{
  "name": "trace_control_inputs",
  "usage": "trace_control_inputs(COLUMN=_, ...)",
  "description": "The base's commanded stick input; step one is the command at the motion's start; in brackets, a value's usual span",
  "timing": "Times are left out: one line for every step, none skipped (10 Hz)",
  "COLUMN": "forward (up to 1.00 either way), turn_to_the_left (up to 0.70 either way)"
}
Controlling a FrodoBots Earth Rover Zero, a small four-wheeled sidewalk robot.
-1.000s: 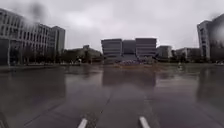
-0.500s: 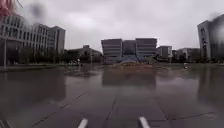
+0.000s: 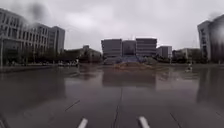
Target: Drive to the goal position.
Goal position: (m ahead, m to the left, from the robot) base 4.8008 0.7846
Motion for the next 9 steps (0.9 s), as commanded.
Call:
trace_control_inputs(forward=1.0, turn_to_the_left=0.03)
trace_control_inputs(forward=1.0, turn_to_the_left=0.03)
trace_control_inputs(forward=1.0, turn_to_the_left=0.02)
trace_control_inputs(forward=1.0, turn_to_the_left=0.03)
trace_control_inputs(forward=1.0, turn_to_the_left=0.03)
trace_control_inputs(forward=1.0, turn_to_the_left=0.03)
trace_control_inputs(forward=1.0, turn_to_the_left=0.03)
trace_control_inputs(forward=1.0, turn_to_the_left=0.03)
trace_control_inputs(forward=1.0, turn_to_the_left=0.02)
